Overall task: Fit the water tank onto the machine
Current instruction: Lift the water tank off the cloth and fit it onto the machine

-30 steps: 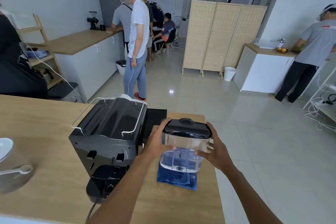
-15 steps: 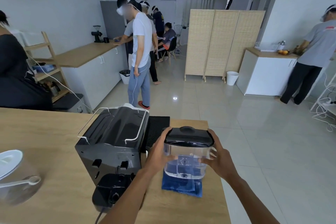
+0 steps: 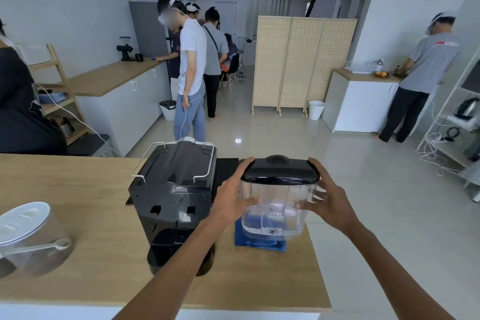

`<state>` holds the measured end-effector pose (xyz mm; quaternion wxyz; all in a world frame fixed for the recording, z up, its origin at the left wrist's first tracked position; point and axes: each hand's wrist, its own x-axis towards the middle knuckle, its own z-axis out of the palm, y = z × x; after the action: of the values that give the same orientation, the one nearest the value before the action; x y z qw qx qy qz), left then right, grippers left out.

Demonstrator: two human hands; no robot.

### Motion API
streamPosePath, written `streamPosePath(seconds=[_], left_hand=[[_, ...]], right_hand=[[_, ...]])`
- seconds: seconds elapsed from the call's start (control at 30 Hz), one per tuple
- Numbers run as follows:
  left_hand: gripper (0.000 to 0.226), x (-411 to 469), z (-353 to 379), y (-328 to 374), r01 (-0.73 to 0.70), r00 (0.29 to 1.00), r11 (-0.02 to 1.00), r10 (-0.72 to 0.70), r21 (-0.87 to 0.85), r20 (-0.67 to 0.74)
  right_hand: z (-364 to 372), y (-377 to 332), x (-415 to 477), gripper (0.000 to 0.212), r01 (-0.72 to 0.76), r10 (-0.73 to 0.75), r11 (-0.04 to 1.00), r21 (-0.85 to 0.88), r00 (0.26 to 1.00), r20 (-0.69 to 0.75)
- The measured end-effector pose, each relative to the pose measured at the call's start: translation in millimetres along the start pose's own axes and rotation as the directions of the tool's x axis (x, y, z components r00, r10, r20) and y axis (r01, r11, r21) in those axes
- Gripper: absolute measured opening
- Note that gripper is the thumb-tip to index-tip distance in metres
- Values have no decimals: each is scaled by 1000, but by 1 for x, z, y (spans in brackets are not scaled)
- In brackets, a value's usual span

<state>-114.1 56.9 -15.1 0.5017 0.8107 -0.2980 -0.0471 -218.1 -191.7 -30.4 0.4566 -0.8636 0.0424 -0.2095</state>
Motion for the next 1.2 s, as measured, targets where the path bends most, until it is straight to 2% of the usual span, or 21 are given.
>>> streamPosePath(seconds=[0.43, 0.73, 0.93, 1.2], left_hand=[[101, -67, -77, -14, -55, 997, 988, 61, -143, 39], [104, -103, -152, -48, -53, 997, 994, 47, -95, -55], [108, -118, -185, -80, -25, 993, 975, 0, -219, -115], [109, -120, -205, -107, -34, 992, 981, 10, -190, -129]], right_hand=[[46, -81, -55, 111, 30, -30, 1000, 3, 999, 25], [119, -126, -53, 109, 54, -55, 998, 19, 997, 56], [170, -139, -46, 109, 51, -53, 998, 36, 997, 60], [215, -144, -41, 110, 1, -4, 997, 78, 999, 38]])
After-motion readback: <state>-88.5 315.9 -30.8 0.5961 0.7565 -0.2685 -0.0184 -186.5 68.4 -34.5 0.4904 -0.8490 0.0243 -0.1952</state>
